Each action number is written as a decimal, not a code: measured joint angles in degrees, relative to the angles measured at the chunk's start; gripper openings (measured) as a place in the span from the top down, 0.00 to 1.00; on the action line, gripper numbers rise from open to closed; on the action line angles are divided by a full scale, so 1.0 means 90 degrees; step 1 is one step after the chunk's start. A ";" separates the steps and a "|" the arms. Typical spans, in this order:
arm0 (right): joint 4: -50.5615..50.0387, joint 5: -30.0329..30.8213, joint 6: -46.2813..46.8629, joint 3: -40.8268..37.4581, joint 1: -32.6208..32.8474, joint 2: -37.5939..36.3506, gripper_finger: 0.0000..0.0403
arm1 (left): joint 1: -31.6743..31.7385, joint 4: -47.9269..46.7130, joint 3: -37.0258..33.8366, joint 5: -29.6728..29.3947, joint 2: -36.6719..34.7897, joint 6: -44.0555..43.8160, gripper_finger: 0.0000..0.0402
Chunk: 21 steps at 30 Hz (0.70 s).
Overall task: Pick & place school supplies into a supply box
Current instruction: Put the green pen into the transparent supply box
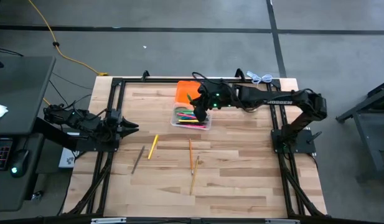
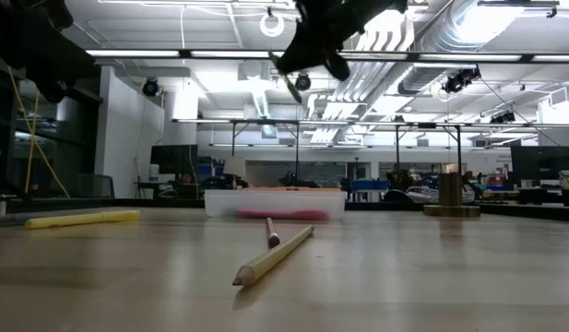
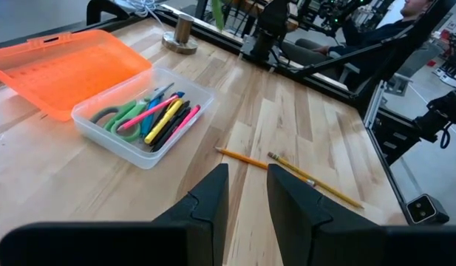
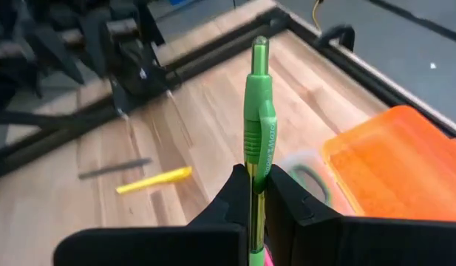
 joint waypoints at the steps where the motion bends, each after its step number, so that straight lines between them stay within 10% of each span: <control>1: -0.0050 -0.0066 -0.0066 0.0050 -0.0021 0.0112 0.99 | 0.0000 0.0002 -0.0002 0.0000 0.0000 0.0002 0.70; 21: -0.2628 -0.0158 -0.1692 0.1959 -0.0288 0.2326 0.99 | 0.0000 0.0003 -0.0001 0.0000 0.0000 0.0000 0.70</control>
